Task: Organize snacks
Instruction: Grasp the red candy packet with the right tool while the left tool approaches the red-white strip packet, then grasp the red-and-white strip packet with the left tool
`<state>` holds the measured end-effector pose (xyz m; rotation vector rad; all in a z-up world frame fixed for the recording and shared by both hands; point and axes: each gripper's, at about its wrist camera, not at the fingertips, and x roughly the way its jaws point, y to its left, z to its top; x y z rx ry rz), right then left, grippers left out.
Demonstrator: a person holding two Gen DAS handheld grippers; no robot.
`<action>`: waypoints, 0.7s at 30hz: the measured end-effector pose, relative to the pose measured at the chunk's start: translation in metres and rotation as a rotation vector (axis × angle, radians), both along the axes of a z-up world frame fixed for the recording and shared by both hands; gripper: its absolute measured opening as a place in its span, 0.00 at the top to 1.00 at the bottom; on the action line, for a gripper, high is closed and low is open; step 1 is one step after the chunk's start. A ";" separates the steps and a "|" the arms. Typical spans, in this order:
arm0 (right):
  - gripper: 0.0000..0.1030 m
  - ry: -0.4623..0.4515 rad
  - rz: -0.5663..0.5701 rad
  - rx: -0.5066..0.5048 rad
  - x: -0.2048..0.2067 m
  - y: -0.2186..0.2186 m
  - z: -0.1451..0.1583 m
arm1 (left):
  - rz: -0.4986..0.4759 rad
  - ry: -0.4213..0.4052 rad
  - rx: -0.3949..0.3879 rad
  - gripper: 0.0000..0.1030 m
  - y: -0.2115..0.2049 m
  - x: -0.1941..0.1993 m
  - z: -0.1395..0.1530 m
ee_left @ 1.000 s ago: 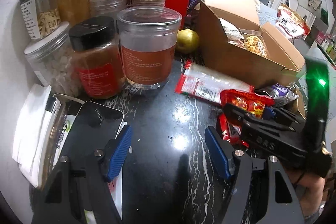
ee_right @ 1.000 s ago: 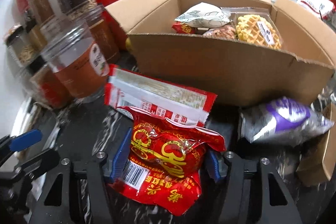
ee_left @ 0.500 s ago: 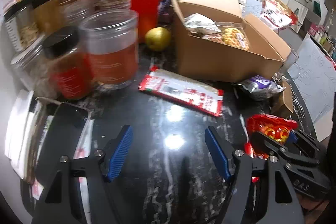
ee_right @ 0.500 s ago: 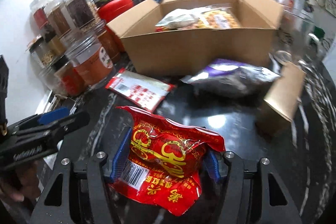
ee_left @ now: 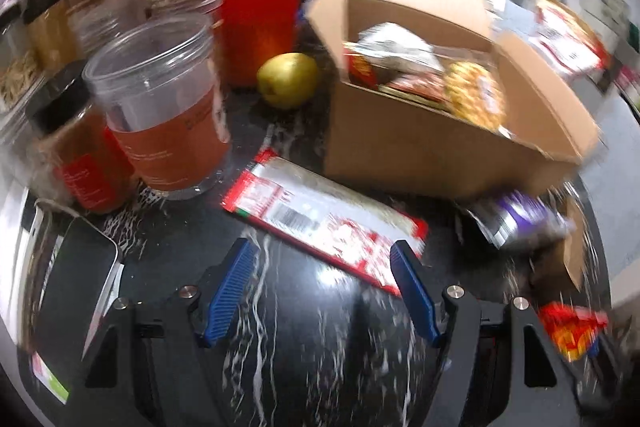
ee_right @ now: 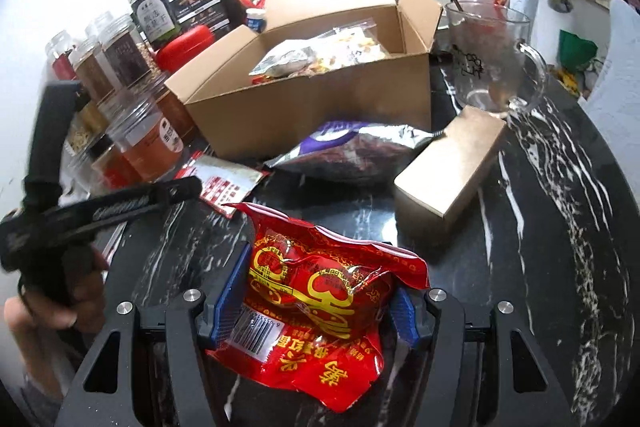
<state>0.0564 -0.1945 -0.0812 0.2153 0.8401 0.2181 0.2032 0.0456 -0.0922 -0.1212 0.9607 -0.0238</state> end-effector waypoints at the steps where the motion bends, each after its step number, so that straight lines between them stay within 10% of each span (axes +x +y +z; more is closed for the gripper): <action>1: 0.39 -0.006 0.000 -0.001 0.001 0.000 0.001 | 0.037 0.005 0.000 0.31 0.000 0.005 -0.002; 14: 0.39 -0.025 0.028 0.033 0.017 -0.004 0.004 | 0.243 0.089 -0.075 0.32 -0.002 0.039 -0.022; 21: 0.39 -0.024 0.028 0.048 0.021 -0.005 0.003 | 0.289 0.067 0.019 0.31 -0.012 0.045 -0.026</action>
